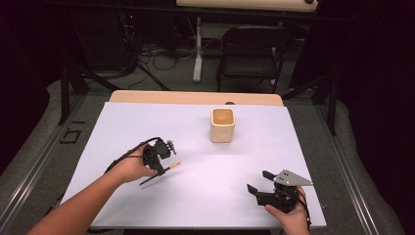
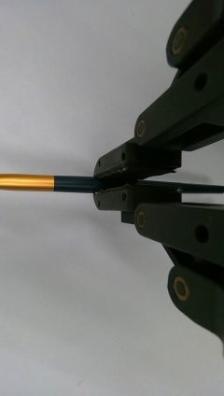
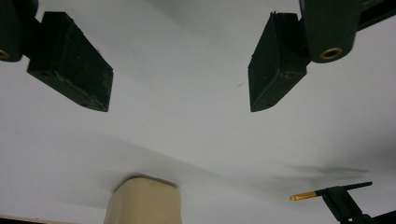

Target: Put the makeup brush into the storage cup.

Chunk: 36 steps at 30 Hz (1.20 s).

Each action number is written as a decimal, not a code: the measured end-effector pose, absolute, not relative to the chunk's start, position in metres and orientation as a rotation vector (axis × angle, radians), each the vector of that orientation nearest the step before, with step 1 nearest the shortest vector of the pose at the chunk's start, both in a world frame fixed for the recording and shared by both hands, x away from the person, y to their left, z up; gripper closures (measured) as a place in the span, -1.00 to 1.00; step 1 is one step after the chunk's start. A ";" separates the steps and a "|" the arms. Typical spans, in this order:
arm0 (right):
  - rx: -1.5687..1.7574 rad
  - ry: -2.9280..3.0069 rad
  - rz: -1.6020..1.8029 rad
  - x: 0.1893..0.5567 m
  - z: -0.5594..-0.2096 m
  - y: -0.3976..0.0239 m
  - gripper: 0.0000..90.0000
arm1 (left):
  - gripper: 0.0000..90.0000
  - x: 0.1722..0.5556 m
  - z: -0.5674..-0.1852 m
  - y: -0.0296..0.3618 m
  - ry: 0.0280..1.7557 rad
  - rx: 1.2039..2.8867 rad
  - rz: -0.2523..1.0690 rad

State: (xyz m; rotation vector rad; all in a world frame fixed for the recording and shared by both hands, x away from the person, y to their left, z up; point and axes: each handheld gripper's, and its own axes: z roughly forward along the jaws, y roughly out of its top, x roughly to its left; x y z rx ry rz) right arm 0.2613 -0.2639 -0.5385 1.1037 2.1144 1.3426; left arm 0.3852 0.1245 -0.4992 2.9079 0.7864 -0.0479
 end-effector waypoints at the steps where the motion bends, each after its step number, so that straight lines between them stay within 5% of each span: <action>1: 1.103 2.114 1.343 0.261 -0.538 -0.264 -0.51 | 0.86 0.385 -0.498 0.124 0.782 2.895 -0.043; 17: 1.105 2.116 1.343 0.261 -0.539 -0.263 -0.51 | 0.86 0.375 -0.476 0.124 0.764 2.704 -0.084; 36: 1.109 2.121 1.340 0.262 -0.539 -0.263 -0.51 | 0.86 0.362 -0.458 0.126 0.708 2.516 0.017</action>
